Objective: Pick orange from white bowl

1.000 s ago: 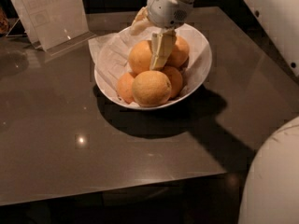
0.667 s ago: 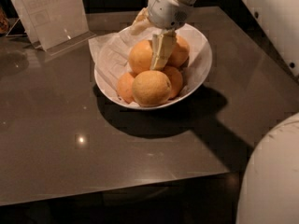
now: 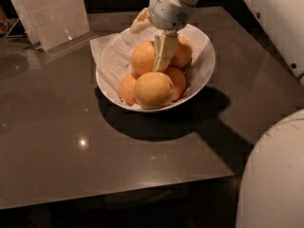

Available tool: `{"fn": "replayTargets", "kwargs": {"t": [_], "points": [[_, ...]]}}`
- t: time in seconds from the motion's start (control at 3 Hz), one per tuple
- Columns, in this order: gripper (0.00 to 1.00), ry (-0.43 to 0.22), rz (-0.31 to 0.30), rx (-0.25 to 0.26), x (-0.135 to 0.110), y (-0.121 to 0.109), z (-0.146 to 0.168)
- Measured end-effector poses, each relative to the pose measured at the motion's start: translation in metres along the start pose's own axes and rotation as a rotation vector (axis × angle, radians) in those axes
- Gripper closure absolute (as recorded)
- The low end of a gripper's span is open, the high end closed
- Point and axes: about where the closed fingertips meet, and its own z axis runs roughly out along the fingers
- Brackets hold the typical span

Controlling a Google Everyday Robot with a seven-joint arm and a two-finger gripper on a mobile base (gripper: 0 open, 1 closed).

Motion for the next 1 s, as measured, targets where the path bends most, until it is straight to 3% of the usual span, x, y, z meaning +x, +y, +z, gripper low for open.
{"fn": "replayTargets", "kwargs": {"t": [0.33, 1.0], "points": [[0.16, -0.022, -0.003, -0.004, 0.0017, -0.0024, 0.0053], [0.58, -0.060, -0.007, -0.037, 0.0011, -0.0038, 0.0122]]}}
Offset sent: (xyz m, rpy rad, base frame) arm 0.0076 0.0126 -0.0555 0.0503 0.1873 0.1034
